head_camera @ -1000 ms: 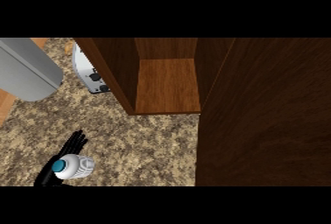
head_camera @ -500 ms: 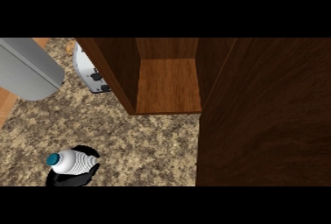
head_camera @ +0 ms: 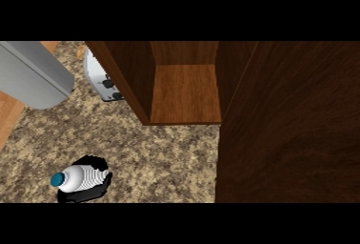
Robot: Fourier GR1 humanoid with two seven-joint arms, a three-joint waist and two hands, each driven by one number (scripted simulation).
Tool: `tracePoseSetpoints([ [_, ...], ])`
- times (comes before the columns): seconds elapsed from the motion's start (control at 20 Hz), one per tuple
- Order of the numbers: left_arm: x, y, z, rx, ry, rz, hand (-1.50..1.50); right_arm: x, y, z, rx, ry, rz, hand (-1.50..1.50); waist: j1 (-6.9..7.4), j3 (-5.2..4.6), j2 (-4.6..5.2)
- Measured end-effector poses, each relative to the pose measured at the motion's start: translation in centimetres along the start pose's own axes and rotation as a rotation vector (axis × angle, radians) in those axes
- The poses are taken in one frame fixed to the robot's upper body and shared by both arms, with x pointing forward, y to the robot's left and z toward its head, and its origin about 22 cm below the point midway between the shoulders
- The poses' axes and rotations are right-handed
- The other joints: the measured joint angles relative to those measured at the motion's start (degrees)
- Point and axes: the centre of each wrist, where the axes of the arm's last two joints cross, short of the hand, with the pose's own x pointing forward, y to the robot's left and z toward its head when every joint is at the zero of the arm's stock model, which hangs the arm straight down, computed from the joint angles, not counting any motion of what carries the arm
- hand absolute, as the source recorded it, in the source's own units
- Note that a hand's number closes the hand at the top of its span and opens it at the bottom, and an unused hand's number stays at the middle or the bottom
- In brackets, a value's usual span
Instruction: Pick up the bottled water, place it into the cabinet and close the cabinet
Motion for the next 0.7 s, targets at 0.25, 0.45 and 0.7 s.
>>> tracePoseSetpoints([
  [0.25, -0.7, -2.3, -1.0, 0.087, -0.071, 0.013, 1.5, -0.2, 0.3, 0.0, -0.007, -0.006, -0.009, -1.5, 0.07, -0.01, -0.05],
  [0.45, -1.2, -5.5, -2.8, 0.062, -0.093, 0.07, 1.5, -0.1, 0.1, 0.0, 0.004, 0.002, 0.0, -1.5, 0.02, -0.49, 0.03],
  [0.7, -0.9, -8.9, -5.3, 0.022, -0.096, 0.139, 1.5, 0.0, 0.2, 0.2, 0.002, 0.01, -0.008, -1.5, -0.25, -0.76, 0.0],
])
